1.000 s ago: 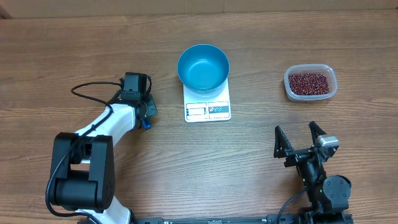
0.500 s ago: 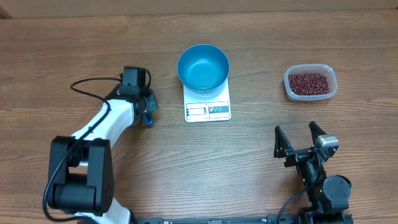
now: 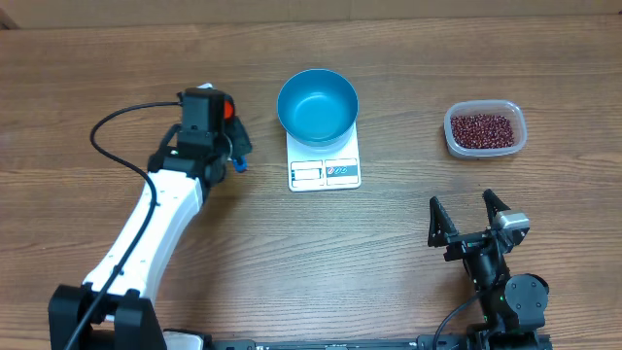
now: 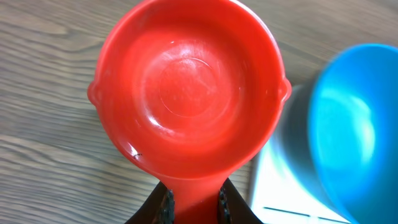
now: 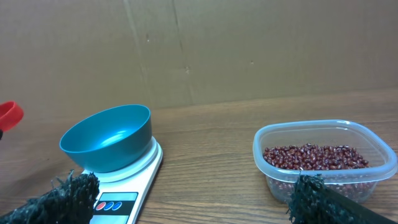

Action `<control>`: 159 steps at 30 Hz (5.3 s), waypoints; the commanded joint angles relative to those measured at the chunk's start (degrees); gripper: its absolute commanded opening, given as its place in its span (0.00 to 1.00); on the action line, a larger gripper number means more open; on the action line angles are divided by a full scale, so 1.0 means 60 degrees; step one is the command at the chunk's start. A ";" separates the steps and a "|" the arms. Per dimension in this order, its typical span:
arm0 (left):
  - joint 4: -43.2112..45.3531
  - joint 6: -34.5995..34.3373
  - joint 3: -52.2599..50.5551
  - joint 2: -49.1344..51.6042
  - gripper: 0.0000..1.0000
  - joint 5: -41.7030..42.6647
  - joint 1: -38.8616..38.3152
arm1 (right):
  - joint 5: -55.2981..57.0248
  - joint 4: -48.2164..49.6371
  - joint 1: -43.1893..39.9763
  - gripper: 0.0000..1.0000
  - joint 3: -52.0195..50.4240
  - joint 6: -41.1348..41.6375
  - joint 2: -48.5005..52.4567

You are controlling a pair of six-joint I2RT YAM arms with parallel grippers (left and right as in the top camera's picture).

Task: Scoop item into bowl and weigh 150g on scale
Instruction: 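Lift red scoop with left gripper and carry it toward the scale, then hand red scoop from left gripper to right gripper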

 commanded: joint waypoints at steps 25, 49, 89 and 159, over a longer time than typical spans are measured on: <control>-0.0066 -0.3184 0.0233 -0.0342 0.04 0.0076 -0.2018 | 0.0091 0.0036 -0.0036 1.00 -0.0098 0.0069 -0.0069; -0.0237 -0.3184 0.0229 -0.0342 0.04 0.0342 -0.2018 | 0.0091 0.0033 -0.0036 1.00 -0.0098 0.0069 -0.0069; -0.0066 -0.3676 0.0211 -0.0324 0.04 -0.0208 -0.2302 | 0.0091 0.0033 -0.0036 1.00 -0.0098 0.0069 -0.0069; 0.0339 -0.8036 0.0455 -0.0342 0.04 0.0860 -0.4510 | -0.5016 0.1621 0.0750 0.95 0.1421 0.4459 0.3504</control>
